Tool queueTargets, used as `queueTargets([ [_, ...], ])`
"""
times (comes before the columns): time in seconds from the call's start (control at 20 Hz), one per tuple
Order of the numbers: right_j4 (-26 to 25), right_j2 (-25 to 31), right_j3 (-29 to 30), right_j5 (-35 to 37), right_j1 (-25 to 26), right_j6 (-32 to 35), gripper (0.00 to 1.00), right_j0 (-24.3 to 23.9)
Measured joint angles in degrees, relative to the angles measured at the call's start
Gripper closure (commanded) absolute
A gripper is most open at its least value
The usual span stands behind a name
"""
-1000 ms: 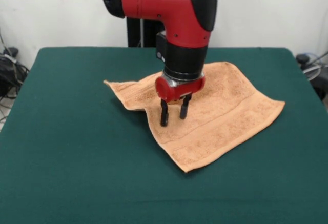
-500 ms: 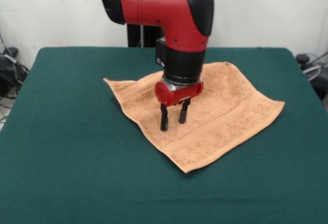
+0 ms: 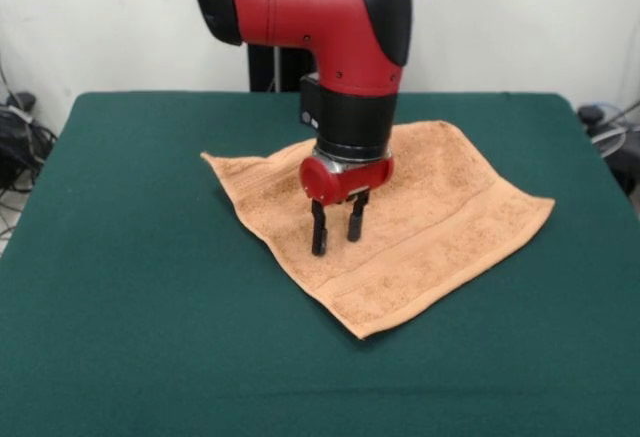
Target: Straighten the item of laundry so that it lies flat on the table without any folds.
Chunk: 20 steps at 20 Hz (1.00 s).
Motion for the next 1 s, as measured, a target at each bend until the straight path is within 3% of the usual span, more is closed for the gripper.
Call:
queueTargets([
  [0.55, -2.1, 1.0, 2.3, -5.7, -0.1, 0.0, 0.00, -2.4],
  [0.75, -2.0, 1.2, 3.3, -4.9, -1.0, 0.0, 0.00, -3.0],
  [1.0, -1.6, 1.2, 6.6, 1.4, -5.6, 0.0, 0.00, -4.3],
])
